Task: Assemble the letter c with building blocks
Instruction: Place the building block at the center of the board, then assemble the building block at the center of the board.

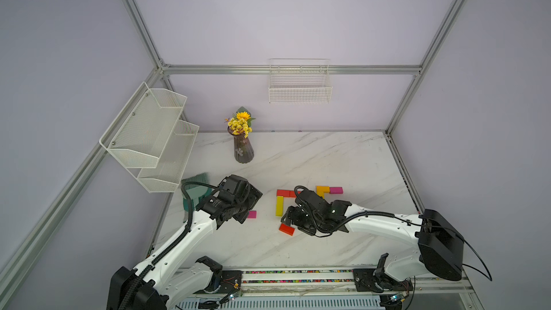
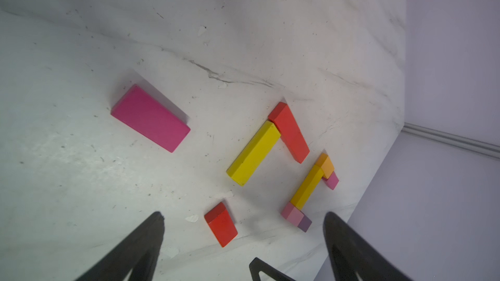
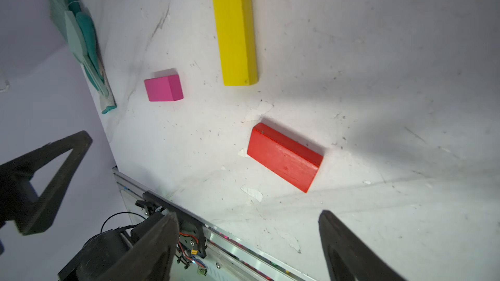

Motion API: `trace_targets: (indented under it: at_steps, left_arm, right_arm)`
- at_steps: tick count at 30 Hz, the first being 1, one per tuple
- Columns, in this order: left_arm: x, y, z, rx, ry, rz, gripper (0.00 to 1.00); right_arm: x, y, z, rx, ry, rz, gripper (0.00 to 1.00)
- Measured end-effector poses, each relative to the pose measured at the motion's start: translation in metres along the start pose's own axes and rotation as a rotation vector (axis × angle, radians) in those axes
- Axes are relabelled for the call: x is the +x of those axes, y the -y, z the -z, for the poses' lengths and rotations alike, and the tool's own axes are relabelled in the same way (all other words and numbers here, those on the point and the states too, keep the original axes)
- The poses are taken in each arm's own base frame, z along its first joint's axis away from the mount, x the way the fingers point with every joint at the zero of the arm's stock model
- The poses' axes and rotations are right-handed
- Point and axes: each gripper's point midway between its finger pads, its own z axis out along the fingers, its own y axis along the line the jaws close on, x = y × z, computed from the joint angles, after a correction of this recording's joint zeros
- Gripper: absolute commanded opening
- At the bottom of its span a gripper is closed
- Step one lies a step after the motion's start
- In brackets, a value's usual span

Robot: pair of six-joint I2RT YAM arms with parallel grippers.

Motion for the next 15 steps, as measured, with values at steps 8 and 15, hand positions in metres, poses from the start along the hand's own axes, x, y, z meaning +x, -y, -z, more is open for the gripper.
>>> trace_targets:
  at_steps: [8,15]
  left_arm:
    - [0.0,-0.021,-0.013,-0.127,-0.14,-0.154,1.0]
    - [0.005,-0.03,-0.02,-0.176,-0.231,-0.204,1.0]
  right_arm:
    - [0.016,0.013,-0.021,0.029,0.023,-0.062,0.84]
    - [0.019,0.015,-0.044,0.042,0.024,-0.103,0.84]
